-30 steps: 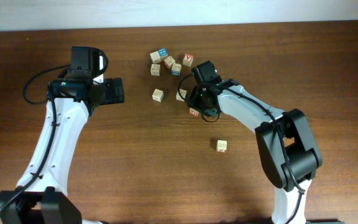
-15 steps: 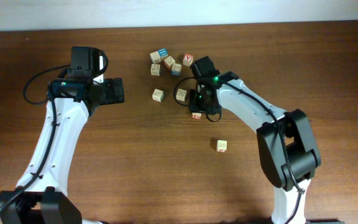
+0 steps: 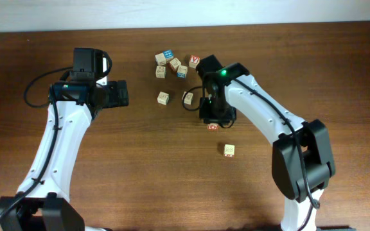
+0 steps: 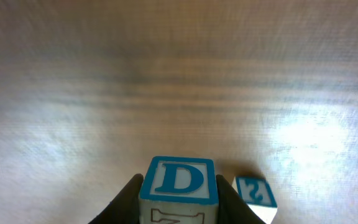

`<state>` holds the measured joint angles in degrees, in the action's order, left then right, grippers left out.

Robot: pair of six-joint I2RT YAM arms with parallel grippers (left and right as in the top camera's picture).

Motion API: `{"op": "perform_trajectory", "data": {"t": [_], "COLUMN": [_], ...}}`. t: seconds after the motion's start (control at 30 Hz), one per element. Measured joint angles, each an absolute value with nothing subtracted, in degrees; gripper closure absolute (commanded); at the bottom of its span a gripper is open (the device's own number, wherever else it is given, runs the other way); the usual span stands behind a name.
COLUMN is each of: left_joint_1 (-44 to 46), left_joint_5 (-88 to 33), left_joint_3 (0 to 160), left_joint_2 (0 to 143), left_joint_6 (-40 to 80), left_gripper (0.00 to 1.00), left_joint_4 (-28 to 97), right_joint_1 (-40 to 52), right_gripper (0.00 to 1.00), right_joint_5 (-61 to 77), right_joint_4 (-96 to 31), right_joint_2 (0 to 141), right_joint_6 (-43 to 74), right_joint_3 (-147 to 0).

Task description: Rotate 5 blocks

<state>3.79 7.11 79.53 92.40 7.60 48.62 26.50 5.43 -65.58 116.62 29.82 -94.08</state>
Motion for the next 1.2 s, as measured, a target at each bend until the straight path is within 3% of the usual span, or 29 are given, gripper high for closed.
{"op": "perform_trajectory", "data": {"t": [0.27,0.4,0.53,0.63,0.8,0.93,1.07,1.2], "left_joint_1": [3.8,3.8,3.8,3.8,3.8,3.8,3.8,3.8], "left_joint_5": [7.1,7.1,7.1,7.1,7.1,7.1,7.1,7.1], "left_joint_3": [79.5,79.5,79.5,79.5,79.5,79.5,79.5,79.5], "left_joint_2": [92.4,92.4,92.4,92.4,92.4,92.4,92.4,92.4], "left_joint_6": [7.6,7.6,7.6,7.6,7.6,7.6,7.6,7.6], "left_gripper": [0.01,0.01,0.01,0.01,0.01,0.01,0.01,0.01], "left_joint_4": [48.6,48.6,48.6,48.6,48.4,48.5,48.6,48.6], "right_joint_1": [29.3,29.3,29.3,29.2,26.8,27.0,27.0,28.8], "right_gripper": [0.72,0.54,0.48,0.43,0.33,0.34,0.49,0.49], "right_joint_5": [5.5,5.7,5.9,5.9,5.7,3.9,0.9,-0.1], "right_joint_4": [-60.4,-61.7,-63.3,-64.1,-40.2,-36.7,-35.9,-36.5], "right_joint_2": [116.5,116.5,116.5,116.5,117.8,127.8,130.5,130.6], "right_joint_6": [36.0,36.4,35.9,31.5,27.8,32.6,34.9,35.4], "right_joint_3": [-80.7,-80.7,-82.4,-93.1,-99.1,-102.4,-102.4,-102.4]}}
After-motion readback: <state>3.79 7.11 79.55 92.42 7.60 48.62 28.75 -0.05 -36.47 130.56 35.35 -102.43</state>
